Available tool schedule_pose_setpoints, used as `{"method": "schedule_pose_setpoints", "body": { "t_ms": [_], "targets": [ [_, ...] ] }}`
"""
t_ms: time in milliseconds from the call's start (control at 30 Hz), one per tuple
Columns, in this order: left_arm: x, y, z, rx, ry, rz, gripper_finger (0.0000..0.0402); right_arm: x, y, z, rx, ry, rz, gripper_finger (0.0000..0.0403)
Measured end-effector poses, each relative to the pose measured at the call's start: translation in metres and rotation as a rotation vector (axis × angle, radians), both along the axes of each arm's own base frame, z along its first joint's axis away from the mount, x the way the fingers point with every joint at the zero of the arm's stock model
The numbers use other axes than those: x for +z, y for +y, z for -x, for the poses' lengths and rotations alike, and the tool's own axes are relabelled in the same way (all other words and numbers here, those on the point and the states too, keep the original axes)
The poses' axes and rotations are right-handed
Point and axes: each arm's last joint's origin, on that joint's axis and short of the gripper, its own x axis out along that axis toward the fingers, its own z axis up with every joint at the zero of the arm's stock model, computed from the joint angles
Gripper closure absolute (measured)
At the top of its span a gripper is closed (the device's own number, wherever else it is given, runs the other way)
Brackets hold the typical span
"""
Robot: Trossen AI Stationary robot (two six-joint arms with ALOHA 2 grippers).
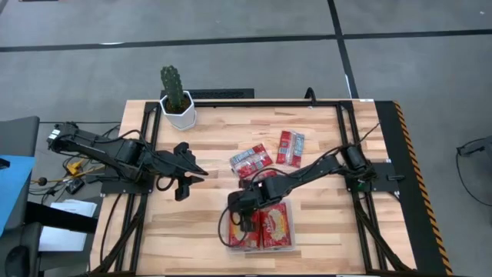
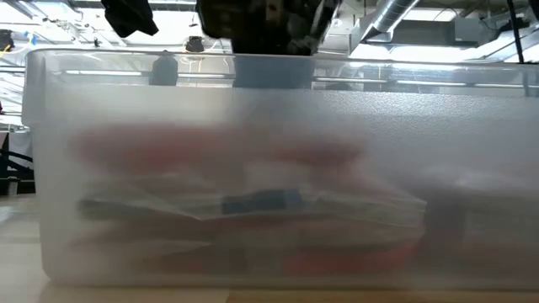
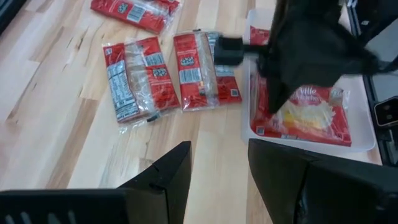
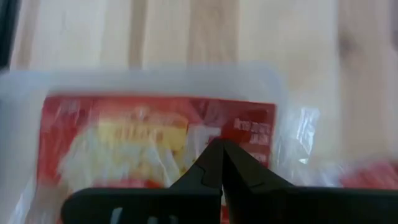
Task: Sort popcorn bags into baskets
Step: Put the red popcorn bag into the transparent bin
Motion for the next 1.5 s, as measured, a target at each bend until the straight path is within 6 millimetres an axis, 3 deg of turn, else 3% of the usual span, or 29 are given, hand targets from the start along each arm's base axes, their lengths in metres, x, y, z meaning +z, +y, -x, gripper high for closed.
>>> {"method": "schedule_pose_setpoints", "body": {
  "t_ms": [233, 333, 400, 500, 700, 867, 967, 1200, 1367, 1500],
  "targets": [
    [0.000, 0.000, 0.000, -0.006, -0.004, -0.016, 0.0255, 0.007, 0.004, -0.001, 0.051, -0.016, -0.066, 0.0373],
    [0.001, 0.003, -0.002, 0.048, -0.022, -0.048, 0.0255, 0.031, -0.002, 0.001, 0.045, -0.023, -0.061, 0.0374],
    [0.000, 0.009, -0.005, 0.123, -0.025, -0.074, 0.0255, 0.058, -0.006, 0.006, 0.042, -0.050, -0.067, 0.0375],
    [-0.002, 0.024, -0.013, 0.203, -0.029, -0.082, 0.0255, 0.098, -0.016, 0.026, 0.035, -0.051, -0.049, 0.0376],
    [-0.016, 0.065, -0.042, 0.190, 0.017, -0.061, 0.0255, 0.163, -0.040, 0.081, -0.082, -0.062, -0.068, 0.0356],
    [-0.041, 0.105, -0.080, 0.119, -0.003, -0.036, 0.0240, 0.192, -0.058, 0.127, -0.213, -0.005, -0.050, 0.0293],
    [-0.067, 0.125, -0.102, 0.053, 0.015, 0.027, 0.0215, 0.204, -0.065, 0.149, -0.285, -0.006, -0.024, 0.0246],
    [-0.130, 0.164, -0.136, 0.034, 0.139, 0.140, 0.0134, 0.205, -0.069, 0.176, -0.422, -0.013, 0.043, 0.0171],
    [-0.161, 0.183, -0.149, 0.100, 0.222, 0.121, 0.0106, 0.194, -0.068, 0.178, -0.449, -0.002, 0.068, 0.0171],
    [-0.181, 0.187, -0.154, 0.075, 0.276, 0.138, 0.0104, 0.181, -0.067, 0.175, -0.450, 0.014, 0.076, 0.0183]
  ]
}}
